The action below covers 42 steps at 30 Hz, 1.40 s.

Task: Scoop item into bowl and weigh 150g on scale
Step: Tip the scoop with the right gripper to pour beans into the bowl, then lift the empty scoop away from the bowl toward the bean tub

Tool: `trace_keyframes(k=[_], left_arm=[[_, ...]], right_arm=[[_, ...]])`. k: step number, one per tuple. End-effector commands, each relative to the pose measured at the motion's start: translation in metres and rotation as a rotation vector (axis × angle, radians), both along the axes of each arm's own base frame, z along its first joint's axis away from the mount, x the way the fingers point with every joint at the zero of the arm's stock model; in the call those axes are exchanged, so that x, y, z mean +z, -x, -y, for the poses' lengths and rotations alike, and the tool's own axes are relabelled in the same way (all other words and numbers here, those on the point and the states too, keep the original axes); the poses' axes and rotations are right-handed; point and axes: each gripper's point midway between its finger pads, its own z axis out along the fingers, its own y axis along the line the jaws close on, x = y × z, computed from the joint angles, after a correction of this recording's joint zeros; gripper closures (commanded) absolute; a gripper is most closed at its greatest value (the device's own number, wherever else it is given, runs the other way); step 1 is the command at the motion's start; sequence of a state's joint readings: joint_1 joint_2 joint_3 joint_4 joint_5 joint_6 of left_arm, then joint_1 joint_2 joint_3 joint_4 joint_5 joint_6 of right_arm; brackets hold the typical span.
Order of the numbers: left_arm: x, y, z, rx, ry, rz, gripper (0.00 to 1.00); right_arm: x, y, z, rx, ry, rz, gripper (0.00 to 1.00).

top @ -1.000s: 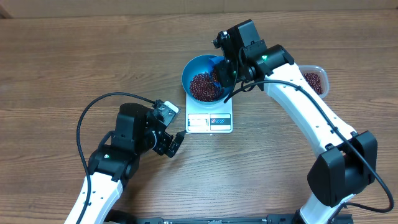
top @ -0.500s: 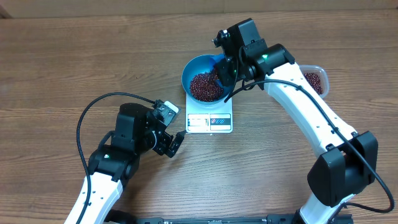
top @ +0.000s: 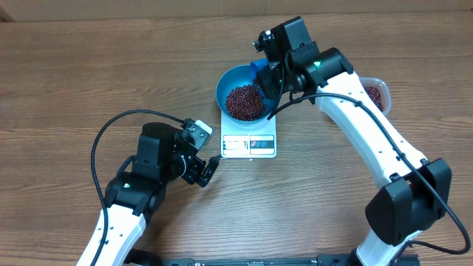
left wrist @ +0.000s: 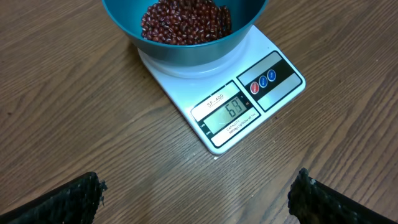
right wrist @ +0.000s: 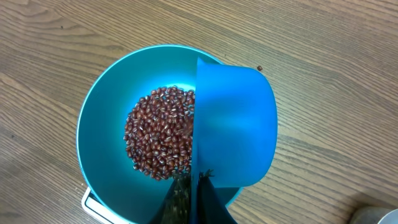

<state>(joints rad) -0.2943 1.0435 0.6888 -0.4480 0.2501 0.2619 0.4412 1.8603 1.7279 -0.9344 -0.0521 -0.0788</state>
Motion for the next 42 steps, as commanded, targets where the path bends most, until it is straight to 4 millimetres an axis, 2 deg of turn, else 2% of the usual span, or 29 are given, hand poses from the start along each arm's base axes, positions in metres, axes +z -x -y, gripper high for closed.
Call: trace_keyframes(k=[1, 6, 14, 29, 37, 42], left_arm=[[0.001, 0.001, -0.001, 0.002, 0.003, 0.007, 0.00], [0.001, 0.001, -0.001, 0.002, 0.003, 0.007, 0.00], [0.001, 0.001, -0.001, 0.002, 0.003, 0.007, 0.00], [0.001, 0.001, -0.001, 0.002, 0.003, 0.007, 0.01], [0.001, 0.001, -0.001, 0.002, 0.003, 0.007, 0.00], [0.001, 0.001, -0.001, 0.002, 0.003, 0.007, 0.00]], right_arm=[[0.015, -0.007, -0.002, 0.000, -0.004, 0.046, 0.96], [0.015, -0.007, -0.001, -0.014, 0.041, 0.068, 0.96], [0.017, -0.001, -0.011, 0.000, 0.157, 0.131, 0.96], [0.032, 0.016, -0.029, -0.029, 0.414, 0.299, 0.96], [0.033, 0.019, -0.032, -0.023, 0.422, 0.304, 0.96], [0.027, 0.025, -0.044, 0.031, 0.341, 0.254, 0.96]])
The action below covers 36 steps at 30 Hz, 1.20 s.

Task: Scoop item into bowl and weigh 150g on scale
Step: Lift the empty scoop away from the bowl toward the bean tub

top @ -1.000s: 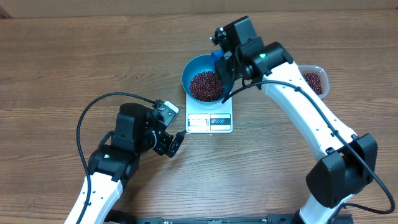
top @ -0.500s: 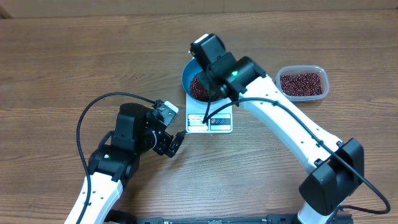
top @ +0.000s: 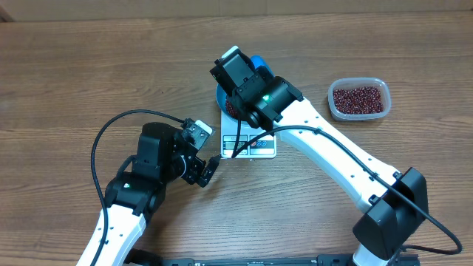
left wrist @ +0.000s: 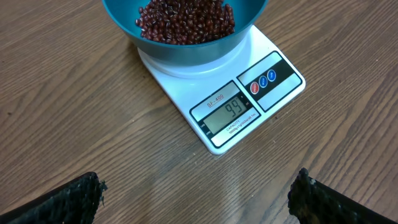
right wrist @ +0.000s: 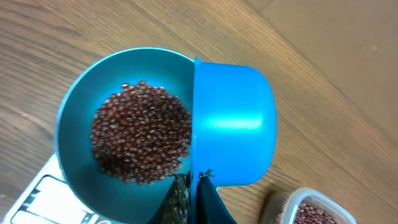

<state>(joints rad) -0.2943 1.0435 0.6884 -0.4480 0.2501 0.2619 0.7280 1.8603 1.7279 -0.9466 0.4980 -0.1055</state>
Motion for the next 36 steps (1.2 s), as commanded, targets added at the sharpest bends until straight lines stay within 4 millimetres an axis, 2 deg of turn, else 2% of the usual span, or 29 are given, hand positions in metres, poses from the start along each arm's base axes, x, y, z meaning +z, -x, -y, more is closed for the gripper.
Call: trace_keyframes(k=[1, 6, 10, 14, 18, 23, 24, 28, 36], left_arm=[[0.001, 0.001, -0.001, 0.002, 0.004, 0.007, 0.01], [0.001, 0.001, -0.001, 0.002, 0.003, 0.007, 0.00], [0.001, 0.001, -0.001, 0.002, 0.003, 0.007, 0.00], [0.001, 0.001, -0.001, 0.002, 0.003, 0.007, 0.00], [0.001, 0.001, -0.001, 0.002, 0.003, 0.007, 0.00], [0.001, 0.001, -0.001, 0.002, 0.004, 0.007, 0.01], [0.001, 0.001, -0.001, 0.002, 0.004, 0.007, 0.00], [0.001, 0.001, -0.001, 0.002, 0.003, 0.007, 0.00], [0.001, 0.001, -0.001, 0.002, 0.004, 0.007, 0.00]], right_arm=[[0.012, -0.001, -0.011, 0.035, -0.089, -0.017, 0.96], [0.026, 0.002, -0.010, 0.073, -0.220, -0.064, 0.96], [0.052, -0.002, 0.009, 0.071, -0.355, -0.072, 0.96], [0.077, -0.009, 0.042, 0.027, -0.470, -0.059, 0.96], [0.091, -0.020, 0.088, -0.072, -0.518, -0.030, 0.96], [0.086, -0.027, 0.144, -0.215, -0.515, -0.036, 0.96], [0.082, -0.027, 0.165, -0.267, -0.509, -0.045, 0.96], [0.076, -0.028, 0.205, -0.364, -0.503, -0.054, 0.96], [0.049, -0.024, 0.253, -0.497, -0.480, -0.092, 0.96]])
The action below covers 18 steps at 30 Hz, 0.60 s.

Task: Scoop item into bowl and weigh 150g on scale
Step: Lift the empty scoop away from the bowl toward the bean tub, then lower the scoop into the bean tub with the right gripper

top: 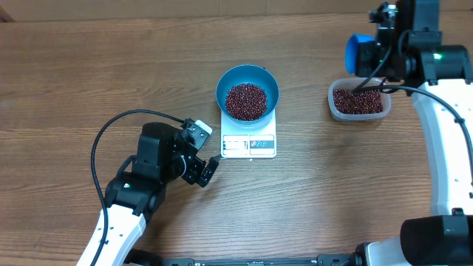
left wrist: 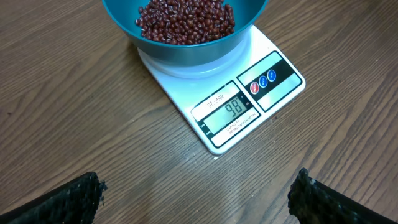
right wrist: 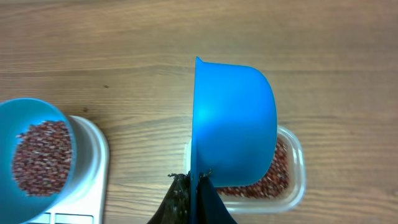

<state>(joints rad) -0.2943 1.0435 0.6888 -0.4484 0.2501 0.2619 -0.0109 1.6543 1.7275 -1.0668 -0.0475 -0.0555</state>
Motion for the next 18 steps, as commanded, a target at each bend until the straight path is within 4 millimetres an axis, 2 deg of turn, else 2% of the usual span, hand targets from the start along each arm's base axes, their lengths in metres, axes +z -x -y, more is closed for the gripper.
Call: trace_keyframes(k=[1, 6, 18], left_arm=[[0.001, 0.001, -0.001, 0.002, 0.003, 0.007, 0.00], [0.001, 0.001, -0.001, 0.002, 0.003, 0.007, 0.00], [0.001, 0.001, -0.001, 0.002, 0.003, 0.007, 0.00]], right_arm=[[-0.013, 0.005, 0.017, -0.050, 0.017, -0.035, 0.96], [-0.032, 0.011, 0.034, -0.102, 0.083, -0.089, 0.96], [-0.081, 0.017, 0.054, -0.150, 0.187, -0.248, 0.96]])
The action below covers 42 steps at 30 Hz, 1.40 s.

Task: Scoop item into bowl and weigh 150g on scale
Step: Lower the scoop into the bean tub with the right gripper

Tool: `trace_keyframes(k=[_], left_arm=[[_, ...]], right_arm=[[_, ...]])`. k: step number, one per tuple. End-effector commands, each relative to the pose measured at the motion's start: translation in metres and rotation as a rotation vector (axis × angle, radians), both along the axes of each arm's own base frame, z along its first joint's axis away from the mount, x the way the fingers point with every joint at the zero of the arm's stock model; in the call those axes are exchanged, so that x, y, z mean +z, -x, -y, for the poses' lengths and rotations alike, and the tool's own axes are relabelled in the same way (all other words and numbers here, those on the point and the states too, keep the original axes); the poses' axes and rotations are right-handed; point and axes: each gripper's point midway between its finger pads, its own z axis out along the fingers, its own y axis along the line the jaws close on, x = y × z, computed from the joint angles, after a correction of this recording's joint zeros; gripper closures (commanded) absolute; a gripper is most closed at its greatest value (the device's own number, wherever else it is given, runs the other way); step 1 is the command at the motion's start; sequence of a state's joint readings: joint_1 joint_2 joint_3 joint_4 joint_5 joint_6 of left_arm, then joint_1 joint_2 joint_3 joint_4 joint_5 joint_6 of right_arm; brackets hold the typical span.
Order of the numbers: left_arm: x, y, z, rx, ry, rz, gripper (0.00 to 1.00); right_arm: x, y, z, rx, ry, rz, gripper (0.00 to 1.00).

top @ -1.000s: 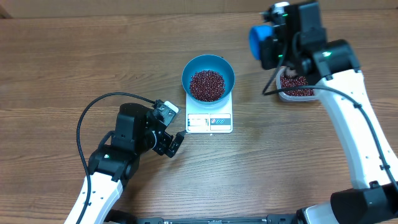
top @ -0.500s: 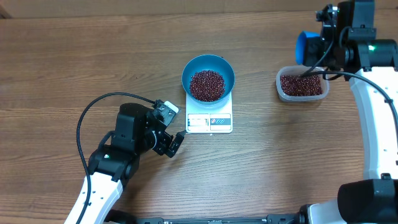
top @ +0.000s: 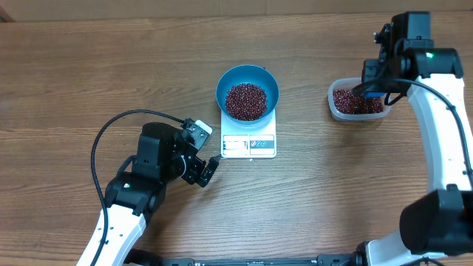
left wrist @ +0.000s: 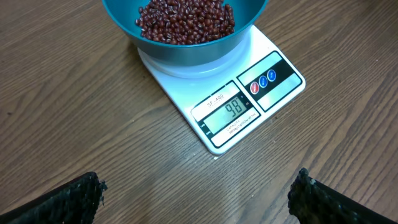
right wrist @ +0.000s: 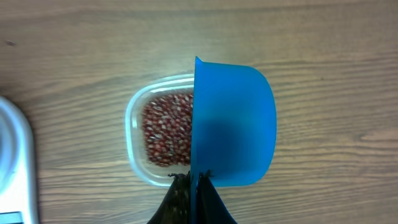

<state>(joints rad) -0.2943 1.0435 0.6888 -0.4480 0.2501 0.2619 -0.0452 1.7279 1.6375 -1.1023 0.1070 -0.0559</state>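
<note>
A blue bowl (top: 247,90) of red beans stands on the white scale (top: 249,145), whose display (left wrist: 229,112) reads 98. My right gripper (right wrist: 193,177) is shut on the blue scoop (right wrist: 233,124), held on edge over the right half of the clear tub of red beans (right wrist: 163,129) at the table's right. The scoop hides that half of the tub. In the overhead view the right gripper (top: 378,78) sits just over the tub (top: 356,101). My left gripper (left wrist: 196,190) is open above bare table in front of the scale, with nothing between its fingers.
Wooden table (top: 89,66) all round. The left arm and its cable (top: 118,133) lie at the front left. The scale's buttons (left wrist: 263,81) face the left wrist.
My right gripper with the scoop has come down from above the tub's far left side to right over the tub. The scale still reads 98. The left arm has not moved.
The scoop was tipped over the bowl with the scale at 69. Then the scale read 99 and the scoop was still at the bowl's rim. Then the right gripper held the scoop by the bean tub, and now directly over it.
</note>
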Motion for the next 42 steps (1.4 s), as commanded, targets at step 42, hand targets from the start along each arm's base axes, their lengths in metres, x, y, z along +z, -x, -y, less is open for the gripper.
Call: trace_keyframes(k=[42], left_arm=[[0.001, 0.001, -0.001, 0.002, 0.004, 0.007, 0.00]], right_arm=[[-0.089, 0.008, 0.001, 0.000, -0.009, -0.274, 0.96]])
